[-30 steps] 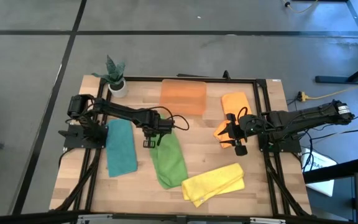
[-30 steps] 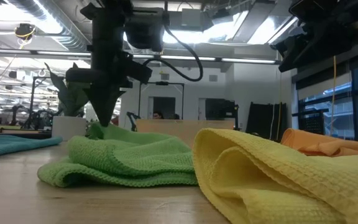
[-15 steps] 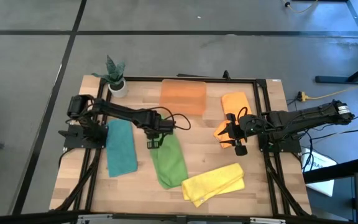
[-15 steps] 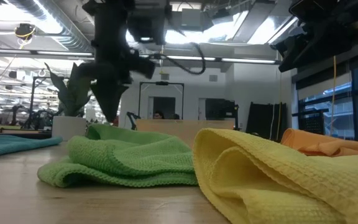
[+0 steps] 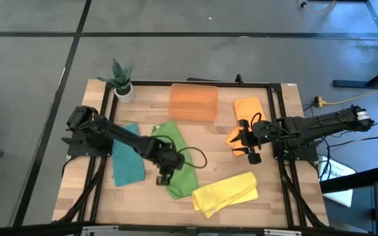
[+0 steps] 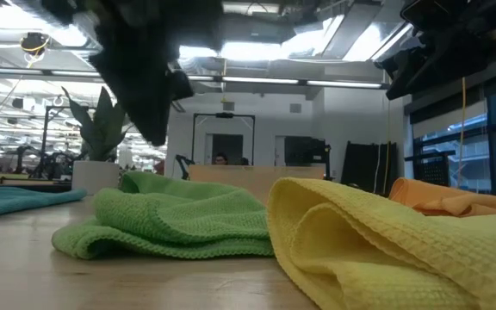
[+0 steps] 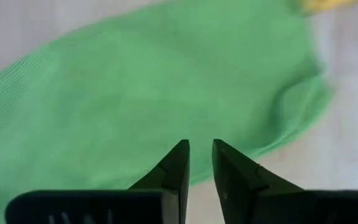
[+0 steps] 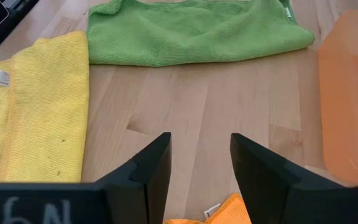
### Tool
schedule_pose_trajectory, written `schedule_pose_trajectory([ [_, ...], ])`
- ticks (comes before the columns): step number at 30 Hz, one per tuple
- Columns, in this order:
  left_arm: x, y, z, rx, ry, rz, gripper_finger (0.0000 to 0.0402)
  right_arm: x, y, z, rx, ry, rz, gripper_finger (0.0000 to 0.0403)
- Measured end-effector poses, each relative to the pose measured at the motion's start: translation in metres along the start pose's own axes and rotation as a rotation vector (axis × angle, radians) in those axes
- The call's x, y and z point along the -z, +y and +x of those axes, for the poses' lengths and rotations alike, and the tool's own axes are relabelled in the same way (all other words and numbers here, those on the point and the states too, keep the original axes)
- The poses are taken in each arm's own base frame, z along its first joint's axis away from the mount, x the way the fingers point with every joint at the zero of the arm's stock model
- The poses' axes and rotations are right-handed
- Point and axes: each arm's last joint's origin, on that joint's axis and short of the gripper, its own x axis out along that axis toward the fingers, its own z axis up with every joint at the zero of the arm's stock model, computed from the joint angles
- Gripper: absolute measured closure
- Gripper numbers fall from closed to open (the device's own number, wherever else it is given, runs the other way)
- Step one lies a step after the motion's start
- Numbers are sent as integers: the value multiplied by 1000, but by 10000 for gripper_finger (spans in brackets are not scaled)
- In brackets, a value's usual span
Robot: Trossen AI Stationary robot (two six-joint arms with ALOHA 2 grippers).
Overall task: Roll microfiber towels into tight, uniform cylinder then place into a basket
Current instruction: Roll the green microfiber cloth
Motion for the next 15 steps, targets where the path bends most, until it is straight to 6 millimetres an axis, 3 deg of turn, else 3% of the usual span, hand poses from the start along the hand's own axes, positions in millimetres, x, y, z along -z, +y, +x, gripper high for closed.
schedule_pose_trajectory([
  [7, 8, -18, 8, -7, -46, -126, 338, 0, 0, 0, 0, 0, 0, 237],
  [15, 20, 13, 22, -116, -14, -527, 337, 0, 0, 0, 0, 0, 3, 237],
])
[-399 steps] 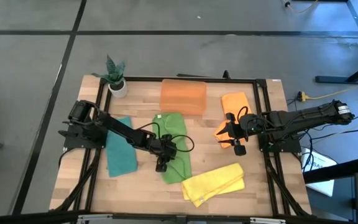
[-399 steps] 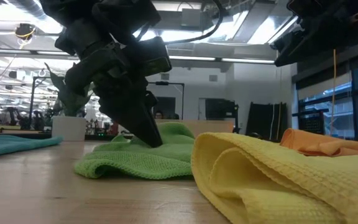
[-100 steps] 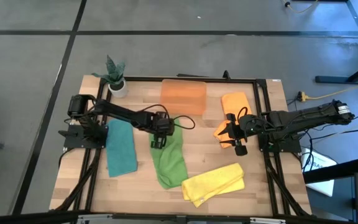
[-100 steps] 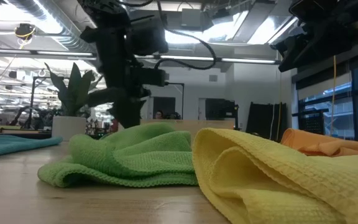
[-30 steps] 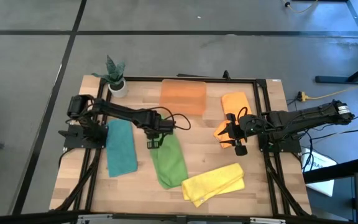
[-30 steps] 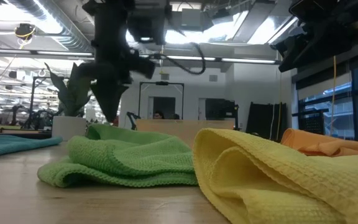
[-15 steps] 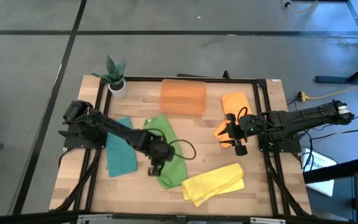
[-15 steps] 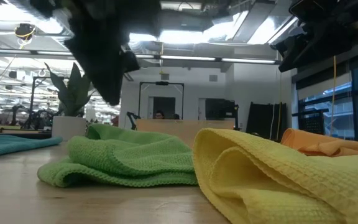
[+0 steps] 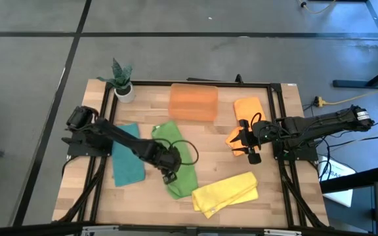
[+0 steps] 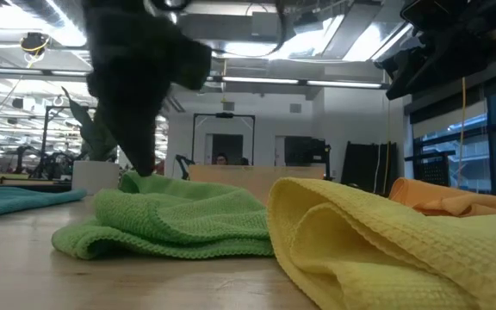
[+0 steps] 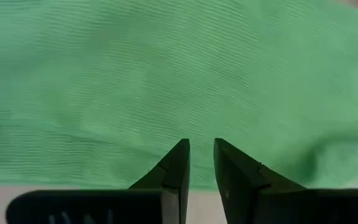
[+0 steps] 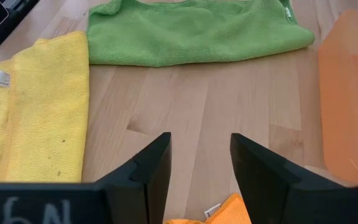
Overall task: Roll microfiber towels into tight, uniform cylinder then place into a basket
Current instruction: Roll the green microfiber cloth
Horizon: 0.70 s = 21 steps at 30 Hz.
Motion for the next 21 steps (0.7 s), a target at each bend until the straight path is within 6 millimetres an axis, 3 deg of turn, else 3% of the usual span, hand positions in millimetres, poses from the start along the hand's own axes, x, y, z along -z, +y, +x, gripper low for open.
schedule_pose_trajectory([
  [7, -19, 19, 2, -22, -13, 6, 337, 0, 0, 0, 0, 0, 0, 237],
  [16, -13, 18, 2, -29, 25, 153, 337, 0, 0, 0, 0, 0, 0, 237],
  [21, -9, 18, 19, -72, 71, 232, 337, 0, 0, 0, 0, 0, 0, 237],
])
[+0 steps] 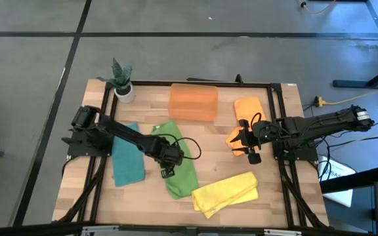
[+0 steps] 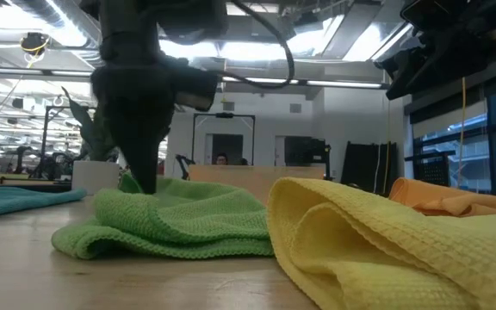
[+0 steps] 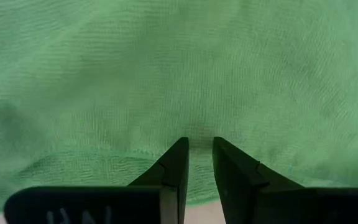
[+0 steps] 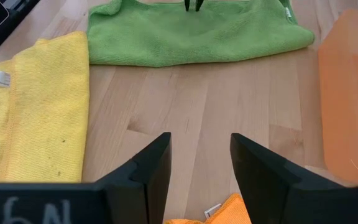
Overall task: Roll microfiber towels into tight, uniform cylinder then place into a basket
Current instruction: Roll the green microfiber cloth
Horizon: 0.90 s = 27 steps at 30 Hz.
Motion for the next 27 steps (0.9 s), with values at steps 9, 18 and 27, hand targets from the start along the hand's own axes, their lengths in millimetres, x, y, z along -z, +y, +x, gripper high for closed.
schedule_pose_trajectory([
  [9, 0, -2, 5, -29, -9, 110, 337, 0, 0, 0, 0, 0, 3, 237],
  [18, 2, 1, 5, -99, -10, 156, 337, 0, 0, 0, 0, 0, 1, 237],
  [27, 2, 1, 5, -118, -14, 157, 337, 0, 0, 0, 0, 0, 0, 237],
])
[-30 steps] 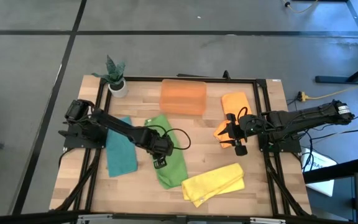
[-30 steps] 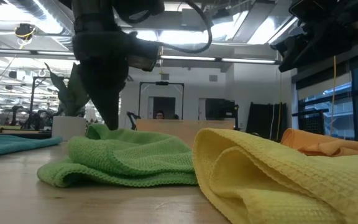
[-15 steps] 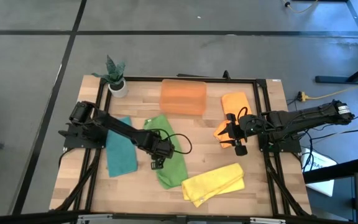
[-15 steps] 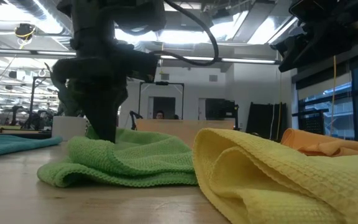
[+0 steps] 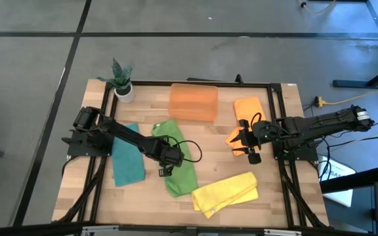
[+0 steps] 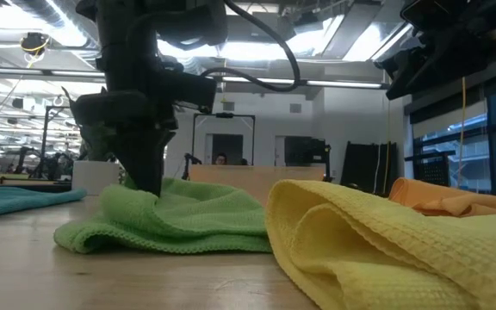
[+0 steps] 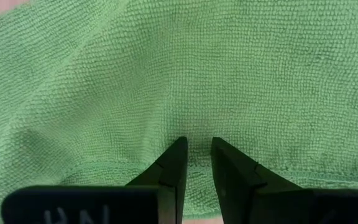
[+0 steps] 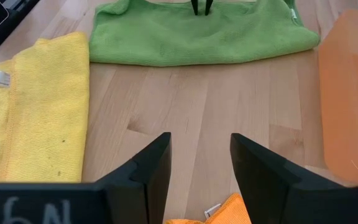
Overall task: Roll microfiber towels into tight, uniform cylinder then place into a basket
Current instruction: Roll the green microfiber cloth
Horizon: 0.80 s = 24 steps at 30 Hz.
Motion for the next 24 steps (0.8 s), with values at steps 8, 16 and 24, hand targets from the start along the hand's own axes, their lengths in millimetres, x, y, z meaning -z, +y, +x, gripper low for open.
schedule_pose_trajectory([
  [8, 0, 0, 0, 8, 3, -26, 337, 0, 0, 0, 0, 0, 0, 237],
  [16, 0, -3, 8, 25, 27, -26, 338, 0, 0, 0, 0, 0, 0, 237],
  [24, 0, -3, 5, 30, 26, -25, 391, 0, 0, 0, 0, 0, 0, 237],
])
